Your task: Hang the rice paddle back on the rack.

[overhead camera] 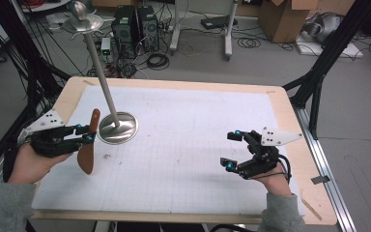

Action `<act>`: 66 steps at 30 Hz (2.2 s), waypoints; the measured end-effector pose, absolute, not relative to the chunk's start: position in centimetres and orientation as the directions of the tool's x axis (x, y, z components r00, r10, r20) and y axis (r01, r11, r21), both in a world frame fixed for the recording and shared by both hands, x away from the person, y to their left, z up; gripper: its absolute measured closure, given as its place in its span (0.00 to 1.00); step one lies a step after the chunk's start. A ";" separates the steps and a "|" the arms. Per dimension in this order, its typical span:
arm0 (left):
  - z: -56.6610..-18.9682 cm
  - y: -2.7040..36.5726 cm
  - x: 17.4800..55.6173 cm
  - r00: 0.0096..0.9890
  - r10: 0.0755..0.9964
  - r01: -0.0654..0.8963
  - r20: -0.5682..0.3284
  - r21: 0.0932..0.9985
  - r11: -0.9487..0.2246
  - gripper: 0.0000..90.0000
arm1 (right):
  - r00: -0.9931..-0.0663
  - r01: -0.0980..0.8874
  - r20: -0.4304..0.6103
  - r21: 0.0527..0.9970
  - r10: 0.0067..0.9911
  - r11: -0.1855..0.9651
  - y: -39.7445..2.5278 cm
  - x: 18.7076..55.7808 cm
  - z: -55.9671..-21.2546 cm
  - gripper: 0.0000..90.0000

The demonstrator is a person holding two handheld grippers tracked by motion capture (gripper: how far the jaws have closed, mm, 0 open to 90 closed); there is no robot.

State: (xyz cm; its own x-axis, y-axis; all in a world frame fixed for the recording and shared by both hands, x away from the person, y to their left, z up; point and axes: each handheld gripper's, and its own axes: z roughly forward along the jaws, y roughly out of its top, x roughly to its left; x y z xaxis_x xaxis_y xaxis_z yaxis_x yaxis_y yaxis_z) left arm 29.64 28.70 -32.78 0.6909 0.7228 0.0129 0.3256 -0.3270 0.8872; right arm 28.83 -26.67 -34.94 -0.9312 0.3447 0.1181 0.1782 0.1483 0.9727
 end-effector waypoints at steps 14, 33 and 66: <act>-31.3 30.4 30.9 0.668 0.744 0.313 0.010 0.903 -0.294 0.72 | -0.934 0.195 0.118 0.960 0.338 0.203 -26.0 29.3 -35.7 0.09; -25.3 31.5 31.6 0.651 0.758 0.254 0.051 0.926 -0.280 0.72 | -0.930 0.198 0.132 0.966 0.343 0.164 -27.1 29.3 -35.4 0.09; -20.3 34.3 33.1 0.598 0.800 0.236 0.042 0.945 -0.226 0.72 | -0.919 0.206 0.146 0.970 0.367 0.129 -28.5 29.5 -35.4 0.09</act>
State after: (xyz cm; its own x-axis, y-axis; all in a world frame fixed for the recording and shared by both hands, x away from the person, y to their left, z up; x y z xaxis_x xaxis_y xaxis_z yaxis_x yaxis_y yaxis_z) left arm 33.15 34.29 -20.30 0.5983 0.8002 0.0423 0.2362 -0.2265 0.9450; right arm 29.47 -28.53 -35.44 -0.9186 0.3673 0.1459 0.2056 0.1287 0.9701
